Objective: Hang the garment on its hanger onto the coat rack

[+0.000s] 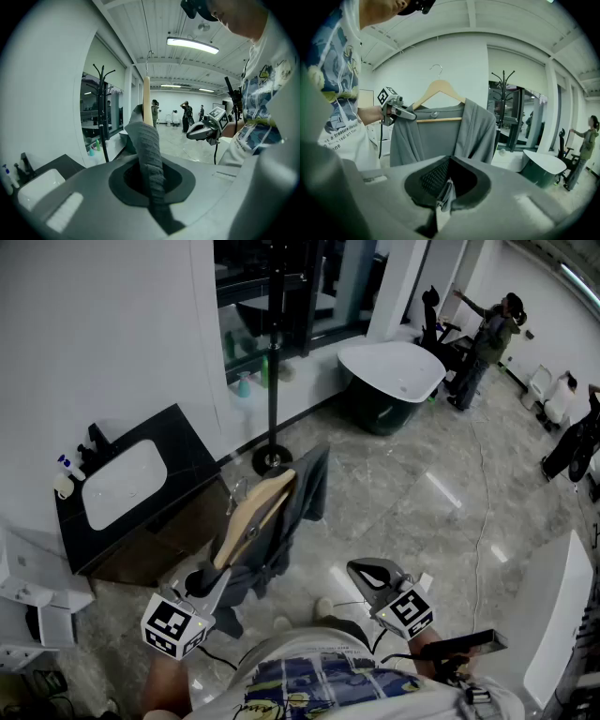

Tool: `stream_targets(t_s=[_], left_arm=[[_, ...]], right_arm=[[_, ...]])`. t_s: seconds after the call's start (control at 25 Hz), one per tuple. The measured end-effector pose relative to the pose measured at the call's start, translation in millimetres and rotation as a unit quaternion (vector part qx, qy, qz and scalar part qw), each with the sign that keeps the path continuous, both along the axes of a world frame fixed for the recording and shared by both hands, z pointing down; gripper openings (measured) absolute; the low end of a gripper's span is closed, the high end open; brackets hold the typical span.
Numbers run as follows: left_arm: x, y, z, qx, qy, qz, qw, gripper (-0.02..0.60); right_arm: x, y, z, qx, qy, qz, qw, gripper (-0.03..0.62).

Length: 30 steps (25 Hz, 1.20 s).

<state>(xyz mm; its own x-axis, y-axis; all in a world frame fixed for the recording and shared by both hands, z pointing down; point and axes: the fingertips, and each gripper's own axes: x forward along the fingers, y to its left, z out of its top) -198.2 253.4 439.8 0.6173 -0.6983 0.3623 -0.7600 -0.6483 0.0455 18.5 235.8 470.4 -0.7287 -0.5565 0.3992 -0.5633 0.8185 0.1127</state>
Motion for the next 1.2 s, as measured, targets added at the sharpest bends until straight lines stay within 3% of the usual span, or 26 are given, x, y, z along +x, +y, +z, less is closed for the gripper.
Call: stream_targets(t_s=[0.4, 0.64, 0.76, 0.92, 1.2], left_arm=[[2.5, -6.4, -0.8, 0.003, -0.003, 0.017, 0.9998, 0.006], [16.8, -33.0, 2.8, -0.005, -0.003, 0.039, 0.9992, 0.006], [28.8, -60.8, 3.6, -0.01, -0.003, 0.051, 0.9987, 0.006], [48.5, -112.0, 3.4, -0.017, -0.007, 0.062, 0.9979, 0.006], [92.9, -232.5, -13.7, -0.026, -0.006, 0.077, 0.9966, 0.006]], right_arm=[[-4.2, -5.2, 2.9, -0.004, -0.001, 0.0, 1.0, 0.002], [6.3, -22.0, 16.6, -0.053, -0.025, 0.007, 0.998, 0.003], [12.4, -41.9, 21.1, -0.067, -0.032, -0.002, 0.997, 0.038], [19.9, -81.6, 33.7, -0.09, -0.029, -0.031, 0.995, 0.033], [42.0, -184.4, 34.9, -0.097, 0.018, -0.065, 0.993, 0.003]])
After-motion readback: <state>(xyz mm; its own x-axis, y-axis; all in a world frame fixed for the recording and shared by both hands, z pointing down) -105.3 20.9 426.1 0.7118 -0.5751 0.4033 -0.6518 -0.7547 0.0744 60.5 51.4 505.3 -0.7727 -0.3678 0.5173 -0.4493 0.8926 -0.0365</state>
